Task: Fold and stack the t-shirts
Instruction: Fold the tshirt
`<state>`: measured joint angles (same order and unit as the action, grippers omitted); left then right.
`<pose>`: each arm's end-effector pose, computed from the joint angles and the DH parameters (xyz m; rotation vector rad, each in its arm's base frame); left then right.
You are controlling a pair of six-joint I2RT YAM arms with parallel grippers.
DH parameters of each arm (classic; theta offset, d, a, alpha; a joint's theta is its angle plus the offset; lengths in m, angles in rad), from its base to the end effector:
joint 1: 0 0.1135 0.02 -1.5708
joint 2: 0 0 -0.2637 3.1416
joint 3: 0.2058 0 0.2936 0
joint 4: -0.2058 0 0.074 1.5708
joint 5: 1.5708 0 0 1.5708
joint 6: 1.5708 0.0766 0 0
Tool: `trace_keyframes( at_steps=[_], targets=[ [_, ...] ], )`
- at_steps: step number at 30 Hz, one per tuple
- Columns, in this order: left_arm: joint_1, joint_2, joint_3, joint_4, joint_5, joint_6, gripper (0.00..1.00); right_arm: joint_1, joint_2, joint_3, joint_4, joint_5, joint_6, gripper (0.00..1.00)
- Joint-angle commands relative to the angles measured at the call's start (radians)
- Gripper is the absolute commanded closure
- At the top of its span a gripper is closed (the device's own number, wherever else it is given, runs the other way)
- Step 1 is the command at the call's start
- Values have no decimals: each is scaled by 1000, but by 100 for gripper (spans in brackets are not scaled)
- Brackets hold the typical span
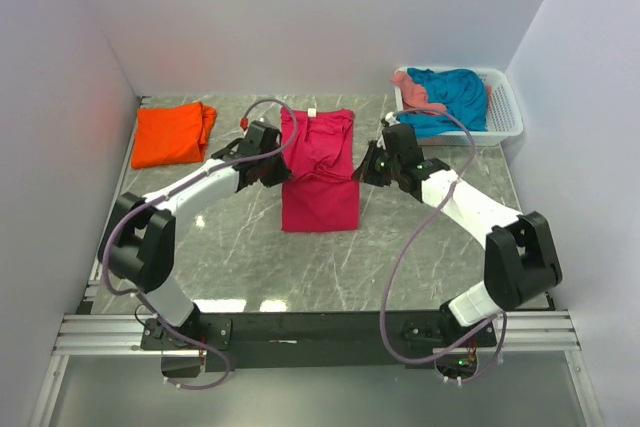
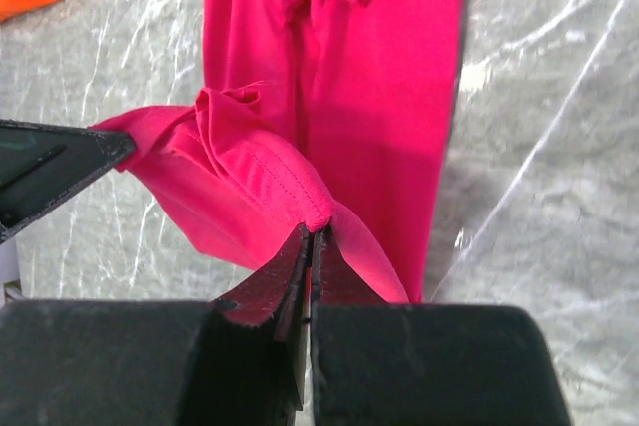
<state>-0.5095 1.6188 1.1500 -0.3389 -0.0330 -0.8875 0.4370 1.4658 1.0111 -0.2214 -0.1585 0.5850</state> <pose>0.3681 -0.2028 0.1918 -0.4800 2.4224 -0.6059 0.3515 0.1775 0.2098 0.0840 2.3381 0.7105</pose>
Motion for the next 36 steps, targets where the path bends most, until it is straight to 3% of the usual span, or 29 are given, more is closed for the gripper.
trace_keyframes(
  at_steps=[1,6,18,19,21,22,23,26,31,36],
  targets=[
    [29,38,88,11,12,51,100,-38,56,93,57,-73,-36,100],
    [52,108,134,34,24,84,100,-67,168,145,83,-154,-30,100],
    [106,303,290,-9,71,122,99,-112,363,271,94,-158,-7,100],
    [111,315,300,-20,82,124,98,-113,373,285,91,-157,-10,95],
    [114,346,335,-32,96,134,78,-119,401,302,83,-154,-8,77],
    [117,354,347,-51,97,137,66,-122,410,322,79,-159,-13,62],
    [117,358,367,-57,96,142,36,-123,424,331,68,-165,-14,55],
    [118,349,367,-57,105,153,1,-127,424,351,57,-191,-24,38],
    [118,241,257,-22,119,142,1,-126,361,255,88,-245,-30,33],
    [118,83,32,14,125,113,1,-100,311,158,162,-311,-45,26]
  ],
)
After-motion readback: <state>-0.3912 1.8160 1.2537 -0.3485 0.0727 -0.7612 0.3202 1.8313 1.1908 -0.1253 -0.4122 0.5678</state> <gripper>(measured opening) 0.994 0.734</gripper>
